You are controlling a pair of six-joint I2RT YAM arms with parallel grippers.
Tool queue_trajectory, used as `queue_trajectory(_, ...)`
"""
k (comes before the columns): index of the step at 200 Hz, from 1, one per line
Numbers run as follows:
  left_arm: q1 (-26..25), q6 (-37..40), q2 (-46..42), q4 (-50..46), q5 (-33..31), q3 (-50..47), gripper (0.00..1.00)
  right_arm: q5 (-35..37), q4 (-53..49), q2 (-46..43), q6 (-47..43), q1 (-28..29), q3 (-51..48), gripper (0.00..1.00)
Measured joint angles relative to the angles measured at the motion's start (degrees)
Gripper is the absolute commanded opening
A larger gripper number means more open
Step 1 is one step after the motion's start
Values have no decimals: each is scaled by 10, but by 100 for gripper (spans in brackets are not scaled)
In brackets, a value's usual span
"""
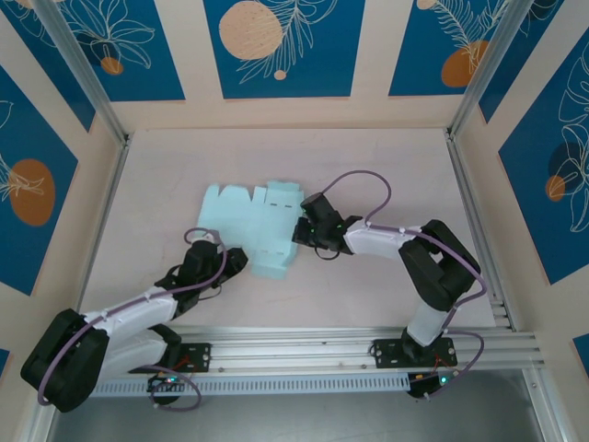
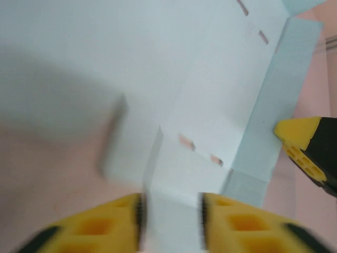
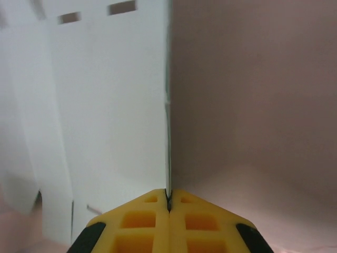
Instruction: Fold the paper box
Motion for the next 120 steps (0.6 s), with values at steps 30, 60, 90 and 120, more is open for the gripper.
queue_trajectory(30,2,45,-38,-76,2,35,88,31,-85,-6,-80,-3,41,0)
queue_trajectory(60,13,139,-94,-144,-5,103,93,48,-162,-6,-186,-7,120,0)
queue_trajectory(90,82,256,-76,-157,7,163,94,47,-217,-8,-290,-14,179,0)
queue_trajectory(120,166,386,31,-161,78,240,87,29,-270,-7,-387,-29,240,0)
